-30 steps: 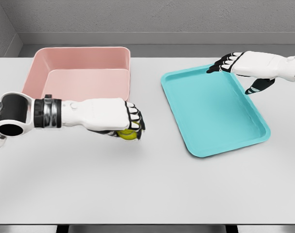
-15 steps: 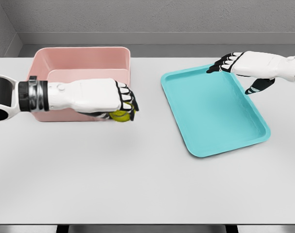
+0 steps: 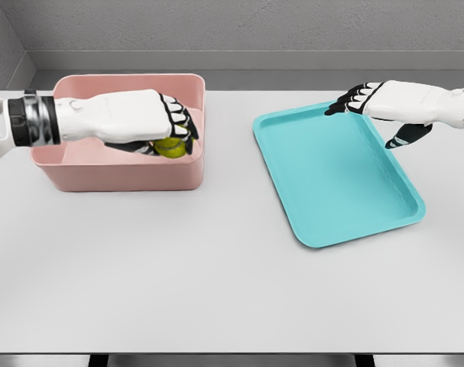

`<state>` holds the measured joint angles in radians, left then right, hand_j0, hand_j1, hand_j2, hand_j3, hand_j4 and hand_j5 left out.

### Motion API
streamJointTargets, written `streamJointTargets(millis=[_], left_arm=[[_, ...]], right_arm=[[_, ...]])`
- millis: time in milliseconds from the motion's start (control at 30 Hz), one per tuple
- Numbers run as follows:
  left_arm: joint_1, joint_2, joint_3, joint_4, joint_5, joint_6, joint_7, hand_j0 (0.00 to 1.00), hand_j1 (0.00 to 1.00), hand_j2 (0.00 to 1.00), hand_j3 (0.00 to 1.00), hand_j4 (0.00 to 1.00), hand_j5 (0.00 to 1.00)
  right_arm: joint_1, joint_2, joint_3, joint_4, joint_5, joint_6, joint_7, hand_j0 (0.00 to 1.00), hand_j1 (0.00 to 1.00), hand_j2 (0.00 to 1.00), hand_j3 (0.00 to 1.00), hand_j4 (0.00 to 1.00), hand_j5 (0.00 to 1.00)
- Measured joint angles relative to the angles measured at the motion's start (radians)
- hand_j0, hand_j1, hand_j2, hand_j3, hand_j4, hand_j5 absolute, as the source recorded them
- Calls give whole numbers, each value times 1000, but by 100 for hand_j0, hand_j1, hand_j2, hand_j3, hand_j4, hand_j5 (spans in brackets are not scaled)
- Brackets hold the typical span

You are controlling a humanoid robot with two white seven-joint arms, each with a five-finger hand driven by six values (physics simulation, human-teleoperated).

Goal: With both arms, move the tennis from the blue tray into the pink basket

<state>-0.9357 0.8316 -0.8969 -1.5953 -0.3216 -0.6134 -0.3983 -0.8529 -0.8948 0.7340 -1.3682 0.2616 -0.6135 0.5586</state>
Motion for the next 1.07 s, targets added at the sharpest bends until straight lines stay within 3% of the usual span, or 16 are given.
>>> streamJointTargets(millis=[400, 433, 467, 733, 833, 933, 1067], left_arm=[[-29, -38, 2, 196, -13, -1, 9, 57, 57, 57, 57, 57, 57], [-29, -44, 2, 211, -14, -1, 9, 65, 65, 65, 65, 65, 65], [-29, -48, 4, 221, -15, -1, 10, 98, 98, 98, 98, 98, 98], [-28, -52, 13, 237, -12, 1, 12, 100, 100, 100, 100, 100, 100], [-15, -47, 15, 225, -10, 0, 12, 100, 100, 100, 100, 100, 100], [25, 14, 33, 106, 33, 0, 13, 100, 100, 100, 100, 100, 100], [152, 134, 100, -10, 89, 0, 21, 100, 100, 100, 100, 100, 100]], right_arm=[[0, 0, 0, 0, 0, 0, -1, 100, 100, 100, 100, 100, 100], [0, 0, 0, 0, 0, 0, -1, 100, 100, 100, 100, 100, 100], [0, 0, 0, 0, 0, 0, -1, 100, 100, 100, 100, 100, 100], [0, 0, 0, 0, 0, 0, -1, 100, 100, 100, 100, 100, 100], [0, 0, 0, 0, 0, 0, -1, 100, 100, 100, 100, 100, 100], [0, -1, 0, 0, 0, 0, -1, 100, 100, 100, 100, 100, 100], [0, 0, 0, 0, 0, 0, -1, 100, 100, 100, 100, 100, 100]])
